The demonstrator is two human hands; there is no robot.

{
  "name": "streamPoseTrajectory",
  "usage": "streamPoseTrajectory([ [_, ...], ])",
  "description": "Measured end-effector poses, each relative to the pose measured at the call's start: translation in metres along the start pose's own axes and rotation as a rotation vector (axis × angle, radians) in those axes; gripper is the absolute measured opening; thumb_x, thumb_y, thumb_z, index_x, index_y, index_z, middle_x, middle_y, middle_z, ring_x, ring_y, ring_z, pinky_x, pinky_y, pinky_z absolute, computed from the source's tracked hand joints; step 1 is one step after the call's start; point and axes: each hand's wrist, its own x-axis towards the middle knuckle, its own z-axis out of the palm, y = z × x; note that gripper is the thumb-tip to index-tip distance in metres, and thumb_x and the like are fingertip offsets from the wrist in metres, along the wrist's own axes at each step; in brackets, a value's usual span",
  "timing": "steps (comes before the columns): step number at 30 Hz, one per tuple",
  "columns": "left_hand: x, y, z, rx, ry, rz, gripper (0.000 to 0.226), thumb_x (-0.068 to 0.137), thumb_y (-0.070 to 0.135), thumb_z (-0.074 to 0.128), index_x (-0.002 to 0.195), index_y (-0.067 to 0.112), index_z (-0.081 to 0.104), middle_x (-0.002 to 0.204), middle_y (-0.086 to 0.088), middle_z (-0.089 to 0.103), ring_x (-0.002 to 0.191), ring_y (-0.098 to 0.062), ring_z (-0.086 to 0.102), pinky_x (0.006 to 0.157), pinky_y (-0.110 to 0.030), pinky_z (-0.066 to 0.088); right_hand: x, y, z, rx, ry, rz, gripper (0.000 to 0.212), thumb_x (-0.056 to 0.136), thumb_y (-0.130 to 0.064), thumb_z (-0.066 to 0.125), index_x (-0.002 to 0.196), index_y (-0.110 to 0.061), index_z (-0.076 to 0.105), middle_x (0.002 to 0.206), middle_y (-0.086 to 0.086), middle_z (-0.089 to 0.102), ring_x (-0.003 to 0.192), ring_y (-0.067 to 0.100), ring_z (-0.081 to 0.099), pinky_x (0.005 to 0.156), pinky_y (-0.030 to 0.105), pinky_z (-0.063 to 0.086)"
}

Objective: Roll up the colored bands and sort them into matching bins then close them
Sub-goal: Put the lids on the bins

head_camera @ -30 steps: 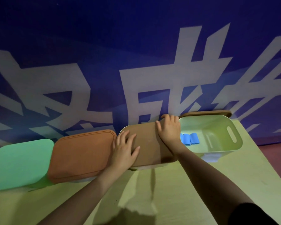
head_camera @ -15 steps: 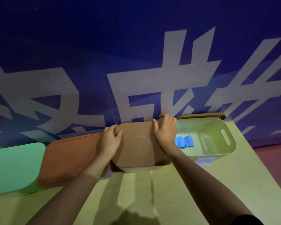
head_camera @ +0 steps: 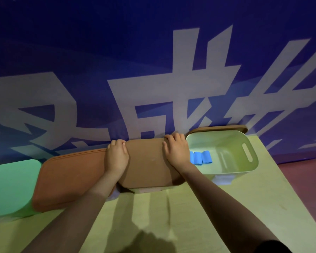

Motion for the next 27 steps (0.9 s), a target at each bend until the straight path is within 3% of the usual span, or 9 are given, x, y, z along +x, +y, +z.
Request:
streamPoseTrajectory([
  [7,0.011,-0.003,-0.005,-0.138,-0.034,-0.073,0.015,0.092,0.020,0.057,0.099,0.010,0.066,0.104,-0.010,0.055,0.082,-0.025,0.059,0.073,-0.034,0.049,0.002,-0.011,0.000,-0.003,0.033,0.007,0.027,0.095,-0.017,0.052,0.119,-0.011,0.062,0.109,0.009,0.056,0.101,0.027,0.048,0.084,0.039,0.049],
  [14,0.005,-0.006,0.004,-0.004,-0.010,0.035,0.022,0.096,0.012,0.048,0.101,0.002,0.067,0.095,-0.017,0.064,0.090,-0.035,0.057,0.073,-0.041,0.044,0.000,-0.014,0.001,-0.068,0.030,0.020,0.023,0.092,-0.014,0.056,0.113,-0.009,0.065,0.108,0.011,0.056,0.100,0.028,0.051,0.083,0.040,0.051],
  [19,0.004,-0.002,0.008,0.127,0.019,0.045,0.021,0.096,0.010,0.047,0.093,0.001,0.065,0.088,-0.020,0.062,0.083,-0.038,0.055,0.068,-0.043,0.044,-0.001,-0.020,-0.003,-0.156,-0.043,0.035,0.026,0.095,-0.016,0.048,0.117,-0.012,0.060,0.118,0.010,0.054,0.109,0.028,0.047,0.093,0.038,0.045],
  [27,0.009,-0.002,0.012,0.216,-0.004,0.026,0.021,0.095,0.012,0.045,0.092,0.003,0.064,0.087,-0.018,0.062,0.084,-0.036,0.055,0.071,-0.045,0.045,0.002,-0.024,-0.001,-0.215,-0.118,0.070,0.034,0.096,-0.019,0.038,0.127,-0.015,0.050,0.130,0.008,0.050,0.120,0.027,0.043,0.103,0.038,0.036],
])
